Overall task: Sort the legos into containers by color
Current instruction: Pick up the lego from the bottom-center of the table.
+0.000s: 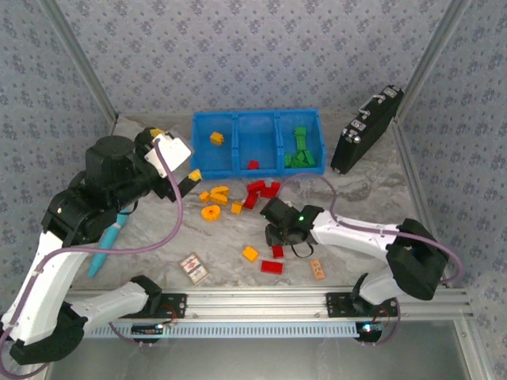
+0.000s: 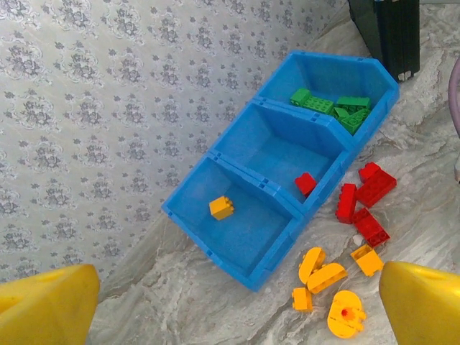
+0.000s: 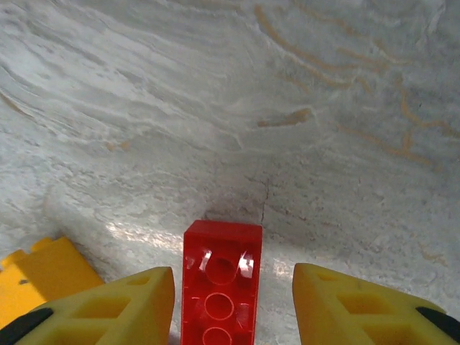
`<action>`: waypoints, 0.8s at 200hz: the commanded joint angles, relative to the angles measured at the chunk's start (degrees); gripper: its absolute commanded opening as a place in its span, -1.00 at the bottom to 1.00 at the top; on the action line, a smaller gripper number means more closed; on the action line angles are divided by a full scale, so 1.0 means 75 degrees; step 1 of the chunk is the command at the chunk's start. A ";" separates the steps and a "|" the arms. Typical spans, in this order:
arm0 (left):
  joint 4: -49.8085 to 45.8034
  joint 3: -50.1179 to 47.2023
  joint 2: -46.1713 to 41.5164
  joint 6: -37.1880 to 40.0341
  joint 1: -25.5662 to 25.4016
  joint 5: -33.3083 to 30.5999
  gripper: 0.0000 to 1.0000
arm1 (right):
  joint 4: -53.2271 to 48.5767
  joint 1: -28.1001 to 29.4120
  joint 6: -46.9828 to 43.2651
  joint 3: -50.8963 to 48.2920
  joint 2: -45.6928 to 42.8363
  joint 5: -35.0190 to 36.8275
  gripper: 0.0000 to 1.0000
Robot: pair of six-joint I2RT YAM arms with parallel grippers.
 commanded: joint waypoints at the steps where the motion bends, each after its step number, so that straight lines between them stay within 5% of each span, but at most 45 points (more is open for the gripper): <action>1: -0.0107 0.0130 -0.0101 -0.0059 -0.0065 -0.0055 1.00 | -0.0335 0.0158 0.0586 0.0282 0.0254 0.0341 -0.04; 160: -0.0035 -0.0123 -0.0144 0.0057 -0.0065 -0.0321 1.00 | -0.1410 0.0355 -0.0375 0.1509 0.1885 0.0698 -0.25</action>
